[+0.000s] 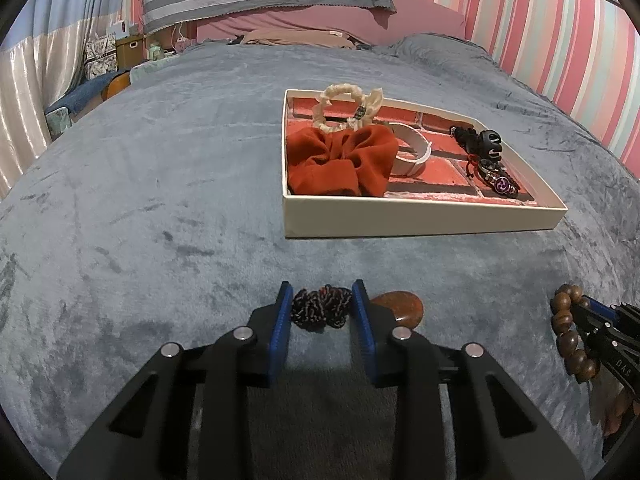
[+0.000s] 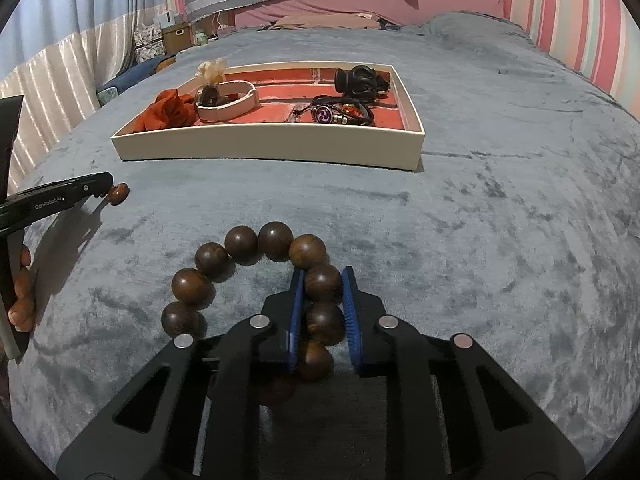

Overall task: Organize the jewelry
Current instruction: 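Grasp the black beaded hair tie with left tool while right tool grasps wooden bead bracelet, then carry both items into the tray and open both tools to release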

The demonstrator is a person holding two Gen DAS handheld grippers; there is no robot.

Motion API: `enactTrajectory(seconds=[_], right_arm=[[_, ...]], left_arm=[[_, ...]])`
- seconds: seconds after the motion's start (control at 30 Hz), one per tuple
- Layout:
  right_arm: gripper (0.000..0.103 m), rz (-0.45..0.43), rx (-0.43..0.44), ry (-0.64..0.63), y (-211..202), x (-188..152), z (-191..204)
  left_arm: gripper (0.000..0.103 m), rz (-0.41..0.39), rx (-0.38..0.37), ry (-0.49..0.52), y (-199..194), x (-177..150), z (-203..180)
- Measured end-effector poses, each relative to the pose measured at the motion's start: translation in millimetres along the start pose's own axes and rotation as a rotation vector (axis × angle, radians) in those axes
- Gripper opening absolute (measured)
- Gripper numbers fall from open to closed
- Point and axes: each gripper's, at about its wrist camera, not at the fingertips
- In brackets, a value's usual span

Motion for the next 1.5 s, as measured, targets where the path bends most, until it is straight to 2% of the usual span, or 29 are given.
enactTrajectory(seconds=[0.2,0.43,0.67,0.87,1.03,1.17,1.37,1.5], right_arm=[[0.019,-0.053,0.008,0.017,-13.0,-0.1,-3.1],[0.019,-0.144,0.025,0.015,-39.4,14.0,-0.4],[0.019,-0.21,0.037,0.009,-60.8,49.0,-2.4],[0.019,-0.263,0.028,0.025,-72.8,95.0,-13.2],[0.019,-0.274,0.043,0.059,-64.4,133.8,-26.7],[0.019,-0.258,0.064,0.072,-38.8,156.1,-30.8],[0.019,-0.216,0.07,0.08,8.1,162.2,-34.3],[0.019,-0.19,0.061,0.086,31.0,154.9,-40.7]], left_arm=[[0.029,-0.051,0.027,0.02,-11.9,-0.1,-6.5],[0.028,-0.107,-0.004,0.018,-37.9,6.7,-12.7],[0.028,-0.159,-0.024,0.027,-60.9,34.4,-24.9],[0.028,-0.181,-0.002,0.061,-63.0,71.3,-44.4],[0.028,-0.176,0.003,0.057,-47.9,100.2,-54.5],[0.028,-0.154,0.003,0.046,-25.4,114.9,-58.3],[0.028,-0.098,-0.012,0.038,19.9,115.7,-60.6],[0.028,-0.071,0.012,0.034,45.9,106.6,-55.8]])
Point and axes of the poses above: each gripper's, at about its wrist camera, not at the fingertips, and y roughly the way its jaws point, z to its left, x to its top, and after that the axes turned 2 degrees about z, right-handed
